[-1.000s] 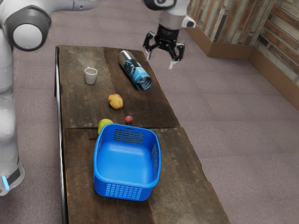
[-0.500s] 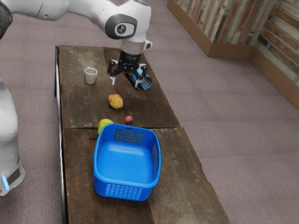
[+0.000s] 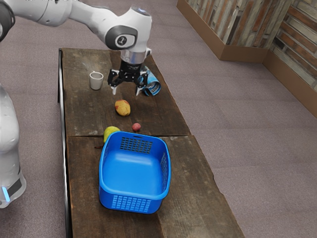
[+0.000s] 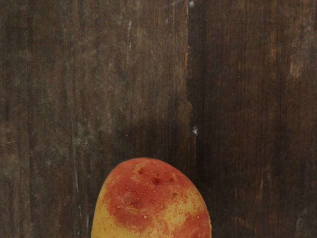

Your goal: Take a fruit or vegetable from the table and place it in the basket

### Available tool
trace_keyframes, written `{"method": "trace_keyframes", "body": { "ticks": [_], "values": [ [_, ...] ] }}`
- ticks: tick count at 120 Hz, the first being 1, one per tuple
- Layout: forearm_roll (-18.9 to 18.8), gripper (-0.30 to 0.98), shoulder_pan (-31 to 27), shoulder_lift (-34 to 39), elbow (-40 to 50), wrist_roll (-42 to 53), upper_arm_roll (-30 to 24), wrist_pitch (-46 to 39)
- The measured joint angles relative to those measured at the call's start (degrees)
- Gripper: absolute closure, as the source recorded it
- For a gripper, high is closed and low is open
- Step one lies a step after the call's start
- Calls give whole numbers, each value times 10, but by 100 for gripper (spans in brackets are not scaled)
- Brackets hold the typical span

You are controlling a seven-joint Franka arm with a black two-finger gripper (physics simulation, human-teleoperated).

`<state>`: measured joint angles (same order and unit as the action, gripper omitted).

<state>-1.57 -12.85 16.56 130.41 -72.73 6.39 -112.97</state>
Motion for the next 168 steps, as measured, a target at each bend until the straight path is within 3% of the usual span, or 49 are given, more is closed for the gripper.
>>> {"method": "trace_keyframes", "body": {
  "ticks": [112,149,168],
  "values": [
    [-4,2,2,-19,65,-36,-5,-98],
    [-2,29,6,-32,72,-40,-6,-121],
    [-4,37,6,7,63,-36,-22,-111]
  ]
}}
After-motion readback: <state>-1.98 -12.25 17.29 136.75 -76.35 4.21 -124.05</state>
